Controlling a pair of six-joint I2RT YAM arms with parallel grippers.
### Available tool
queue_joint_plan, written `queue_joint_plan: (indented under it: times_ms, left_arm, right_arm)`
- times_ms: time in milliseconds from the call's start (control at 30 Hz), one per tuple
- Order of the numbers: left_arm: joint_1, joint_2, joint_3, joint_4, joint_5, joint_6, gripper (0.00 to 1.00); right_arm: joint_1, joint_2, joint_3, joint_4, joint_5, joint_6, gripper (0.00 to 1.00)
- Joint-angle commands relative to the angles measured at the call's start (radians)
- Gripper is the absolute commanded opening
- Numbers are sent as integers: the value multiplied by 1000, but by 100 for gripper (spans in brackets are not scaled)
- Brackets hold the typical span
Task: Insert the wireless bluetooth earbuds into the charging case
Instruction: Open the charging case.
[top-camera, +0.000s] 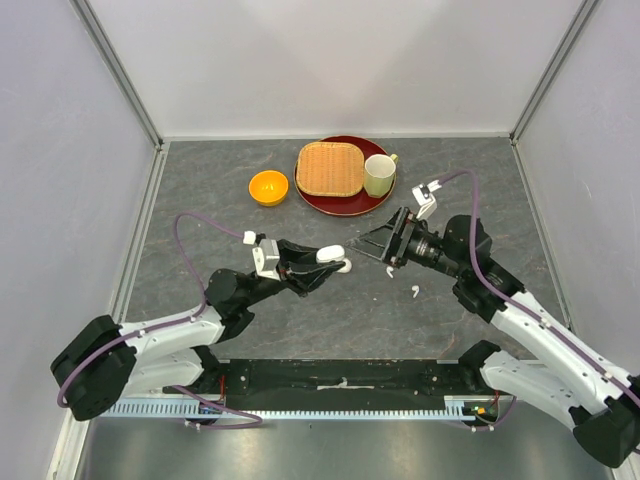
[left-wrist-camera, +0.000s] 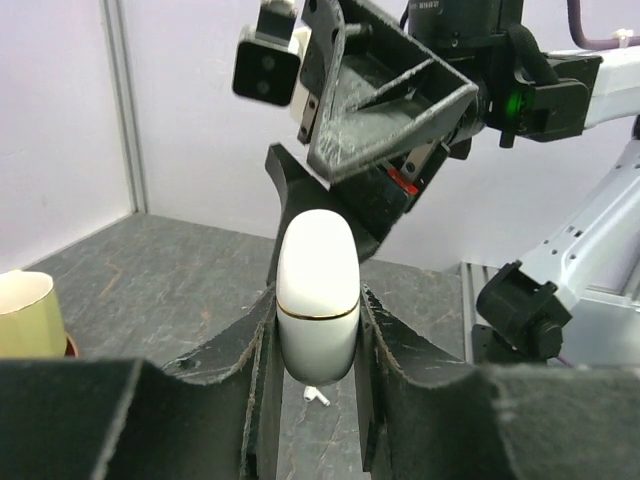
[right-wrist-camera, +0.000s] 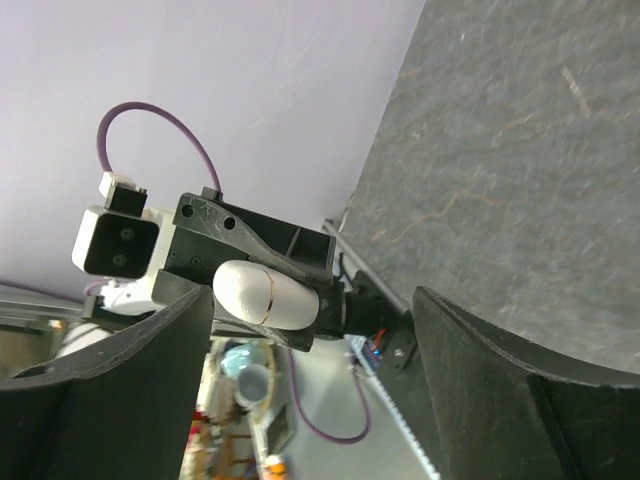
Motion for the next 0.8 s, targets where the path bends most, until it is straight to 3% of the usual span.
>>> queue_joint_plan:
  times_ms: [0, 300, 767]
  left_arm:
    - [34, -15, 42, 81, 120, -116, 2]
    - [77, 55, 109, 119, 323, -199, 2]
    - [77, 118, 157, 150, 372, -239, 2]
  right_arm:
    - [-1, -49, 109, -133, 69, -231, 88]
    - [12, -27, 229, -260, -59, -453, 85]
    - [111, 21, 267, -348, 13, -527, 83]
